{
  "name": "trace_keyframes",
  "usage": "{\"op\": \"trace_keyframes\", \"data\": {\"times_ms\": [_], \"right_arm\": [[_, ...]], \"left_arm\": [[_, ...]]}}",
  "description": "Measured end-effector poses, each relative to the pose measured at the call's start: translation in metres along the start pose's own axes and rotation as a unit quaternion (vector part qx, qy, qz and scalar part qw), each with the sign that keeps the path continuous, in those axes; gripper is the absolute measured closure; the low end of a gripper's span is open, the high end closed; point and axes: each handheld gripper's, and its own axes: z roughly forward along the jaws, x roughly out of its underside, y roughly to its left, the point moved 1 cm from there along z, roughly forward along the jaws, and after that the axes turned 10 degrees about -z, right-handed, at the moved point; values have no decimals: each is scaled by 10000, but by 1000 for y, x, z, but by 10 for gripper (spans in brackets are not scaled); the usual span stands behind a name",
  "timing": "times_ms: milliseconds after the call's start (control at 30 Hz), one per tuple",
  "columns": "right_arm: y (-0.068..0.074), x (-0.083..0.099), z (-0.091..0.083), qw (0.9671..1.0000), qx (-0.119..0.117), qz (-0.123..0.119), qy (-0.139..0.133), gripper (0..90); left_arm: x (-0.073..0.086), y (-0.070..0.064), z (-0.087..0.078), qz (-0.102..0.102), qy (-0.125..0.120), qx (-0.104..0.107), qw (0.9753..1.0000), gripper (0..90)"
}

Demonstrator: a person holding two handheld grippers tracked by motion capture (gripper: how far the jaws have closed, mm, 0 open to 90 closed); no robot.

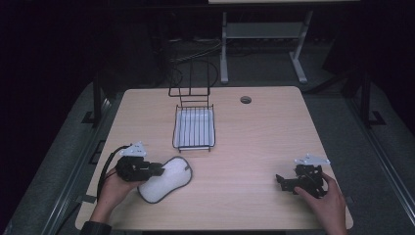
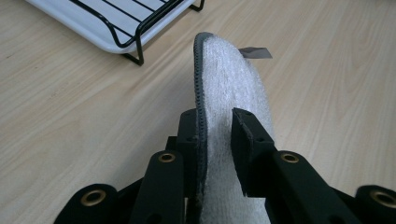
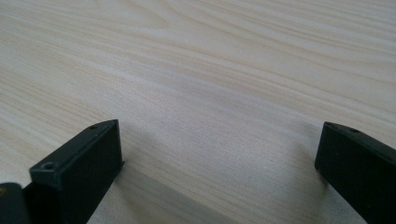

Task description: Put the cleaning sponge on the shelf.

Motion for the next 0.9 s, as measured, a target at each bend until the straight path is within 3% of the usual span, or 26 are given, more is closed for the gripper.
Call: {"op": "trace_keyframes", "data": {"times_ms": [467,733,900], "right_arm": [[0,0,0,10000,0,-1,0,2],[0,0,0,10000,0,-1,-1,2],[0,0,0,10000,0,-3,-1,2]], "left_arm": [[-2,-6,-7,-272,-154,455,9985,811],[-3,-9,-6,-449,-189,519,9975,811],[-4,-13,-6,-436,-212,488,9976,815]]}}
